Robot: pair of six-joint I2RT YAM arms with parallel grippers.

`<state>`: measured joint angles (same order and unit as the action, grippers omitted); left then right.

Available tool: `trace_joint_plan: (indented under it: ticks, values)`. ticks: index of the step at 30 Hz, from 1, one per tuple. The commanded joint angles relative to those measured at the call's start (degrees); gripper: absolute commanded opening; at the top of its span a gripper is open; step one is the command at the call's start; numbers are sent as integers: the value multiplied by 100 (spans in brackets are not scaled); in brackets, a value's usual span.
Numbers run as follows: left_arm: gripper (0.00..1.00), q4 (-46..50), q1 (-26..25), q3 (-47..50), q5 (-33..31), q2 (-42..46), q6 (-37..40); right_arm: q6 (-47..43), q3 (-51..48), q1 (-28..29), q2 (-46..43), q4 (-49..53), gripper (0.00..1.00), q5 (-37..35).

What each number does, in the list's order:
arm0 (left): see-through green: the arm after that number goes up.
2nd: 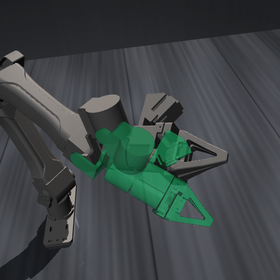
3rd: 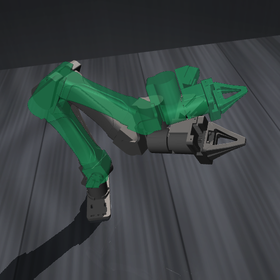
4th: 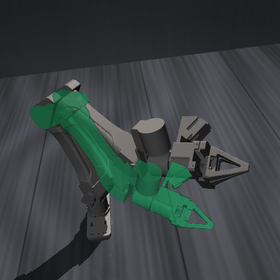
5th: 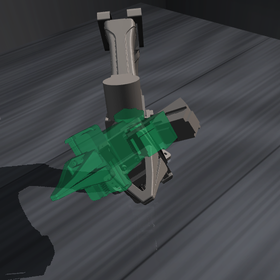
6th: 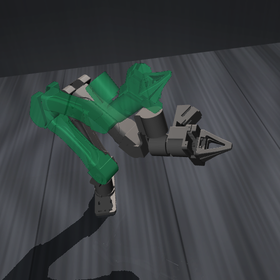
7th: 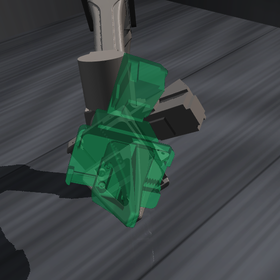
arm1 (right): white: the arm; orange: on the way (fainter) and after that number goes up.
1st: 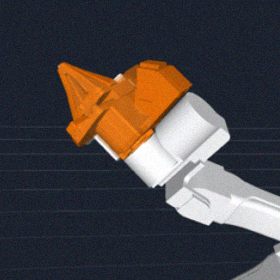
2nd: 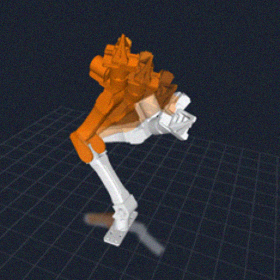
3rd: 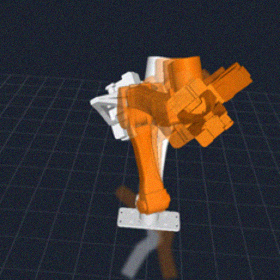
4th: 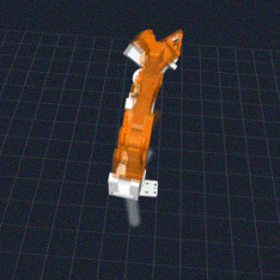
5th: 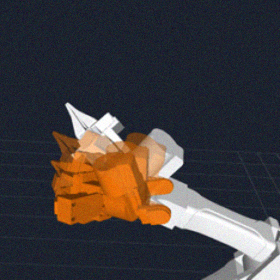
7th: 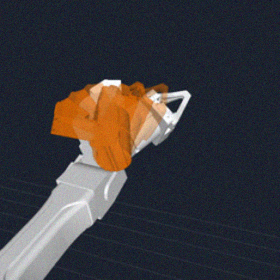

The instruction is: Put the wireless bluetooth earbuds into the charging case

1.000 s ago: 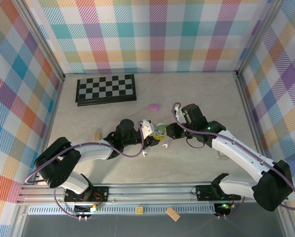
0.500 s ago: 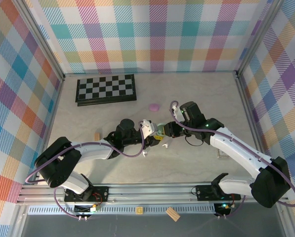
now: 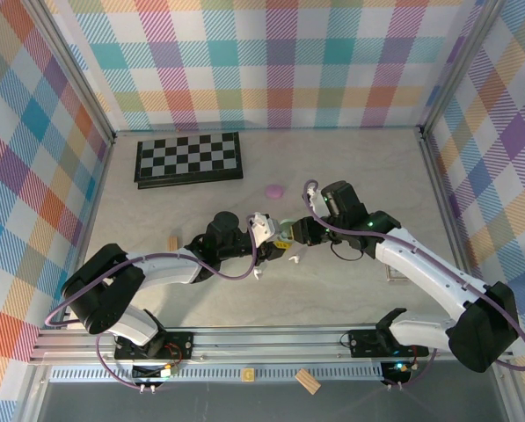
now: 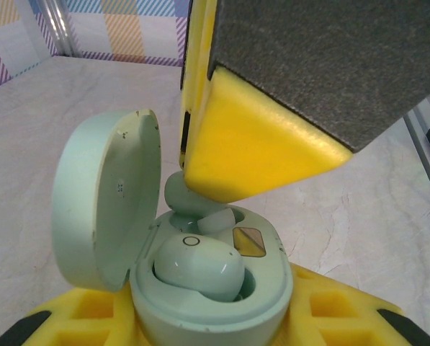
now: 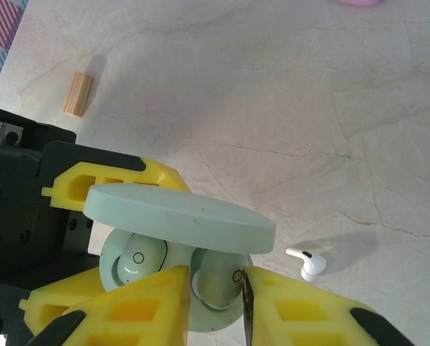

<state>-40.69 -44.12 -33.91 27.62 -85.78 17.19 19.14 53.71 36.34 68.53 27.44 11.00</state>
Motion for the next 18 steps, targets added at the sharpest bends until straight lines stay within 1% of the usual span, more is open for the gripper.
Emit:
trace_joint_plan:
  ticks: [1, 13, 18]
  values:
    - [29, -363, -54, -90, 163, 100, -67, -220, 115, 22, 20, 180, 25, -8]
    - [29, -412, -45, -116, 166, 88, -90, -594, 279, 32, -83, 553, 21, -199]
    - [29, -438, -48, -133, 219, 44, -113, -682, 363, 44, -39, 565, 21, 22]
